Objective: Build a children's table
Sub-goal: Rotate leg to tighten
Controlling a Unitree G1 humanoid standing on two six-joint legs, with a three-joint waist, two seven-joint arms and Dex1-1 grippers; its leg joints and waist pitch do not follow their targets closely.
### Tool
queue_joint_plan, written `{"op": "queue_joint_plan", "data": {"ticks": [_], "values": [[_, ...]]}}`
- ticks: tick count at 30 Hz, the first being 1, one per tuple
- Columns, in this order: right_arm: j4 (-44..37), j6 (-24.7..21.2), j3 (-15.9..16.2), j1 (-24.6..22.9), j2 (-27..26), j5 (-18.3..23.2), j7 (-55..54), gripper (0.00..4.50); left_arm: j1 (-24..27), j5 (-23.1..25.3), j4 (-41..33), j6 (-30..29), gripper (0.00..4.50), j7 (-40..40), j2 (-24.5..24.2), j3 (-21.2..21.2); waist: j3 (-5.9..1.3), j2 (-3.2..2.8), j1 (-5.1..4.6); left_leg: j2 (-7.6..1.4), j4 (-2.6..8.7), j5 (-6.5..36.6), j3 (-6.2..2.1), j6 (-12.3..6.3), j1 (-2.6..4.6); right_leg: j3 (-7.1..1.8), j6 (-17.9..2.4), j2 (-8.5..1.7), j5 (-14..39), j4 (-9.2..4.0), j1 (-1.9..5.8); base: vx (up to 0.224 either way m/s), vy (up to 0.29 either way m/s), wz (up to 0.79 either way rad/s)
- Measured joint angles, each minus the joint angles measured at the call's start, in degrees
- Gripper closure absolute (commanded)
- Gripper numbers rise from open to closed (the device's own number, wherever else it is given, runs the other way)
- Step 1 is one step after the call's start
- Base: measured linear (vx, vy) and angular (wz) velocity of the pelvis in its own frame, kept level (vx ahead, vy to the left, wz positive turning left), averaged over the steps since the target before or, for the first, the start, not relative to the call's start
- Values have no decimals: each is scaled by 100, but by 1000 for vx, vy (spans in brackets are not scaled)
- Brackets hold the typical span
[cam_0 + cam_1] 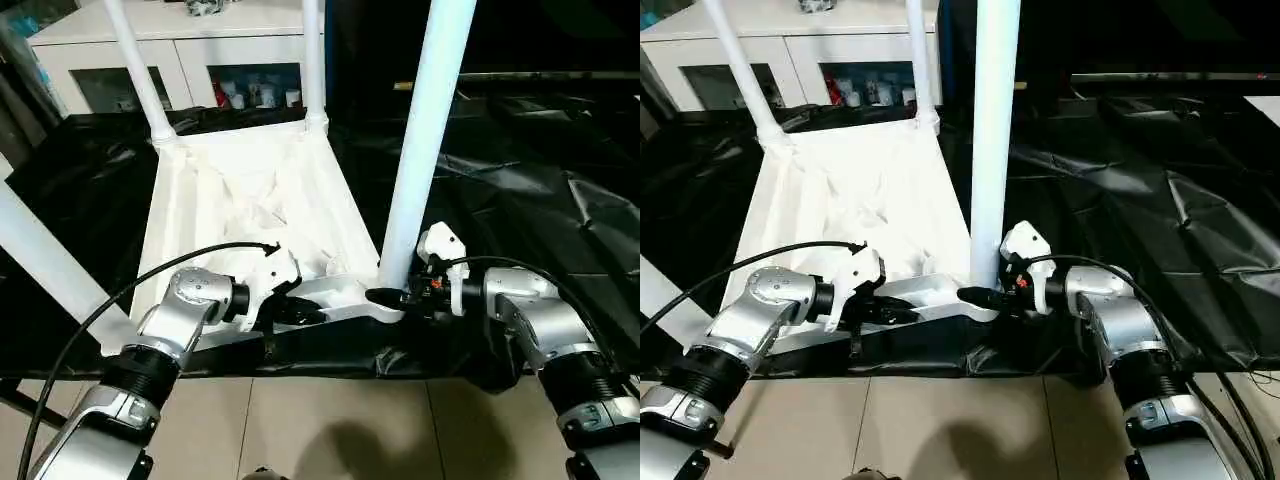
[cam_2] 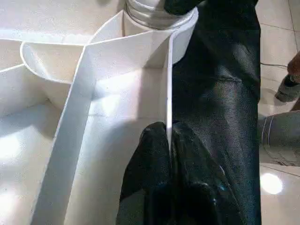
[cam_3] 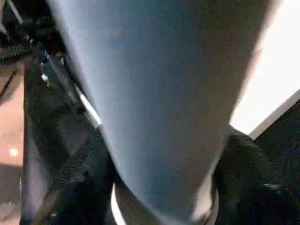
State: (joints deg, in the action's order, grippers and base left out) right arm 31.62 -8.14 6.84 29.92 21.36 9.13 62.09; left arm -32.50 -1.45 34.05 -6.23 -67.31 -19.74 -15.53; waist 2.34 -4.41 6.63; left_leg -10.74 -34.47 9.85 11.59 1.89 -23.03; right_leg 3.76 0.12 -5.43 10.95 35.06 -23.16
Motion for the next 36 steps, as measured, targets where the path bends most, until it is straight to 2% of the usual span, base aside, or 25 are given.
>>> {"op": "queue_joint_plan", "data": {"ticks": [1,4,9,11,12,14,16,19,21,23,25,27,29,32,34,36], "values": [[2,2,-44,-36,-40,25,-61,201,0,2,4,-2,450,28,7,1,0,-1,-4,0,0,0,0,0,1,-1,0,0,0,1,0,0,0,0],[71,14,-154,-71,-238,11,-482,210,-137,48,224,-42,450,315,213,10,-2,2,-3,1,0,0,0,1,12,-1,-1,0,-1,5,10,0,0,0],[599,-36,-644,176,-869,-245,-2557,214,-641,291,989,-304,450,1661,953,117,-3,4,-38,9,8,1,0,3,71,-9,28,-2,15,-6,63,0,0,0],[852,-174,-929,390,-1262,-331,-3759,214,-843,346,1312,-436,450,2335,1276,185,3,2,-81,23,19,1,-6,4,108,-9,38,-7,21,-24,97,0,0,0],[892,-211,-952,437,-1321,-357,-4041,214,-880,358,1378,-461,450,2521,1379,185,2,2,-98,33,30,2,-13,4,115,-9,41,-9,23,-39,103,0,0,0],[901,-235,-967,524,-1528,-463,-4506,214,-919,381,1522,-465,450,2971,1497,220,2,-2,-201,44,77,2,-23,5,172,2,43,-7,24,-113,139,0,0,0],[970,-211,-970,603,-1647,-562,-4795,214,-995,420,1653,-446,450,3103,1564,255,-1,-10,-260,76,108,2,-93,4,173,25,44,-7,25,-196,192,0,0,0],[1004,-46,-974,591,-1683,-569,-4782,214,-1043,500,1768,-322,450,3125,1561,285,1,-1,-325,101,138,2,-98,4,174,3,43,-8,24,-232,198,0,0,0],[963,12,-1003,552,-1691,-503,-4659,182,-1046,521,1801,-212,450,3123,1506,266,5,7,-337,102,137,2,-97,4,174,2,42,-8,24,-232,197,0,0,0],[867,25,-983,475,-1763,-401,-4268,171,-1055,534,1807,-164,450,3190,1374,302,14,40,-400,99,139,1,-97,3,169,2,34,-7,18,-215,172,0,0,0],[844,-28,-763,317,-1788,-276,-3664,154,-1076,534,1796,-151,450,3183,1274,330,15,57,-435,98,135,1,-118,3,150,15,19,-6,-14,-205,135,0,0,0],[844,-59,-608,267,-1753,-243,-3277,133,-1083,536,1738,-124,450,3037,1241,324,16,53,-416,98,134,1,-119,3,119,15,5,-5,-84,-201,108,0,0,0],[714,-121,-479,270,-1501,-192,-2770,111,-1078,536,1643,-103,450,2710,1202,290,16,52,-325,87,142,1,-105,4,101,13,-14,-4,-133,-189,85,0,0,0],[382,-149,-308,268,-901,-125,-1865,111,-875,429,1305,75,450,1946,869,209,14,50,-188,66,148,-11,-103,-13,81,21,-2,14,-125,-181,63,0,0,0],[212,-150,-181,198,-715,-68,-1392,111,-733,292,1060,75,450,1593,657,202,14,50,-165,58,127,-19,-102,-25,41,17,0,19,-104,-145,8,0,0,0],[98,-146,-148,158,-592,2,-1011,111,-640,216,842,45,450,1343,507,199,14,50,-148,49,56,-19,-100,-44,-20,13,-25,15,-55,-54,-55,0,0,0]]}}
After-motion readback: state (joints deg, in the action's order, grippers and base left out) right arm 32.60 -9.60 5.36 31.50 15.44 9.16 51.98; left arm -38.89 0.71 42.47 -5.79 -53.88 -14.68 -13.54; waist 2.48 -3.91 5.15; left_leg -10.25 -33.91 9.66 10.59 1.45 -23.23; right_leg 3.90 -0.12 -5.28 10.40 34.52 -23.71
